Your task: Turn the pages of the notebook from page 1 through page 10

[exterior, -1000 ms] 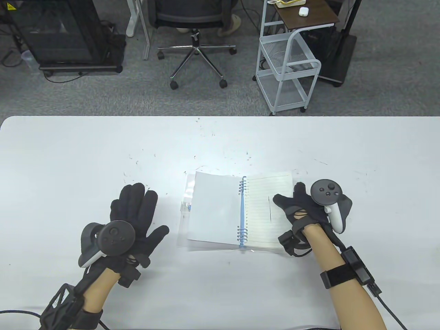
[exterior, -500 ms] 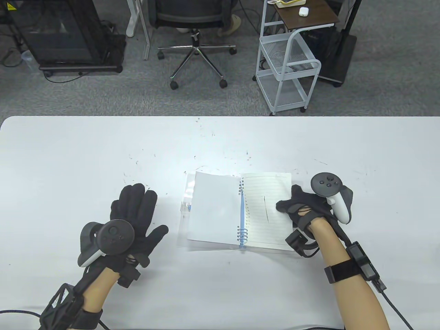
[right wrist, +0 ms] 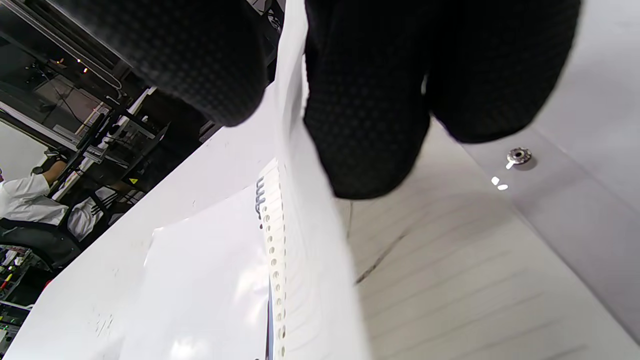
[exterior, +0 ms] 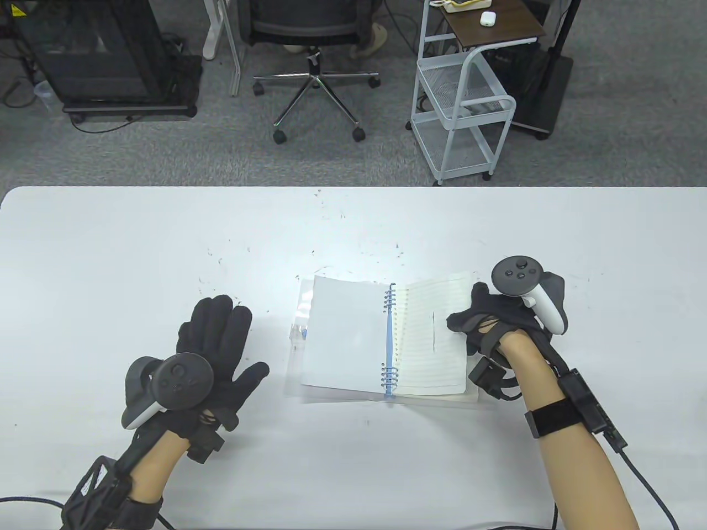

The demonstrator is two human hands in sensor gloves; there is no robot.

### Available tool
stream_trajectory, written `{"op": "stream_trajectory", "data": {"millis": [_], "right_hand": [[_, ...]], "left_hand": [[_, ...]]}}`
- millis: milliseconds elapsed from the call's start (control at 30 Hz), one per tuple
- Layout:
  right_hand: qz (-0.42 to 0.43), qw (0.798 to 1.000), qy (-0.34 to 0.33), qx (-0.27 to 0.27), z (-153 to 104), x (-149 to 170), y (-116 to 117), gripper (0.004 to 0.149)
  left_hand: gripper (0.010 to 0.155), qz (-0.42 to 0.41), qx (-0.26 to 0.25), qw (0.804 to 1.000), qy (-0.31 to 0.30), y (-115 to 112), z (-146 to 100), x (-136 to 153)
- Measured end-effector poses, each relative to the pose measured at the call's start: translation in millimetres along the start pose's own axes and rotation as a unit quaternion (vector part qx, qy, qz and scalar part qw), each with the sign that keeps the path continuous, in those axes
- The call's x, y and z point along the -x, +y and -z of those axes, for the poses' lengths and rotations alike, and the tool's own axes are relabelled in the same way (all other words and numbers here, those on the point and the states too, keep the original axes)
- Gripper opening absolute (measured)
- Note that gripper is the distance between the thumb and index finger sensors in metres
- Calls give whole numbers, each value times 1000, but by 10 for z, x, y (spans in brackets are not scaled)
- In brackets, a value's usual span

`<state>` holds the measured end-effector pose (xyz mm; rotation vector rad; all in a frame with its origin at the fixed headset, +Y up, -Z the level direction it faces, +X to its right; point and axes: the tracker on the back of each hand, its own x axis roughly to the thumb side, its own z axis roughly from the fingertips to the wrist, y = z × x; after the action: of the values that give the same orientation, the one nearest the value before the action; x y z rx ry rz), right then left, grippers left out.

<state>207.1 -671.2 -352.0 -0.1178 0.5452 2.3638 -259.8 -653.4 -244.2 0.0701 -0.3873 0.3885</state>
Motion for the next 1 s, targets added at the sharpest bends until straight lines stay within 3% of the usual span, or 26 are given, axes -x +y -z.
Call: {"op": "stream_trajectory", "data": {"millis": [267,500,733,1000], "right_hand": [[11,1000,-24,14,37,-394,46,78],[-7,998,-54,13,217,-933,282,77],[-30,997,-66,-8,486,-1303,718,77],[-37,994,-80,-57,744,-1429,1263,76]], "left_hand": [[87,-2,-4,1000,-4,9,-7,-9],[87,-6,-2,1000,-3,9,-6,-7],[87,-11,3,1000,1,11,-1,-1],[87,-13,11,1000,2,1,9,-3]]}}
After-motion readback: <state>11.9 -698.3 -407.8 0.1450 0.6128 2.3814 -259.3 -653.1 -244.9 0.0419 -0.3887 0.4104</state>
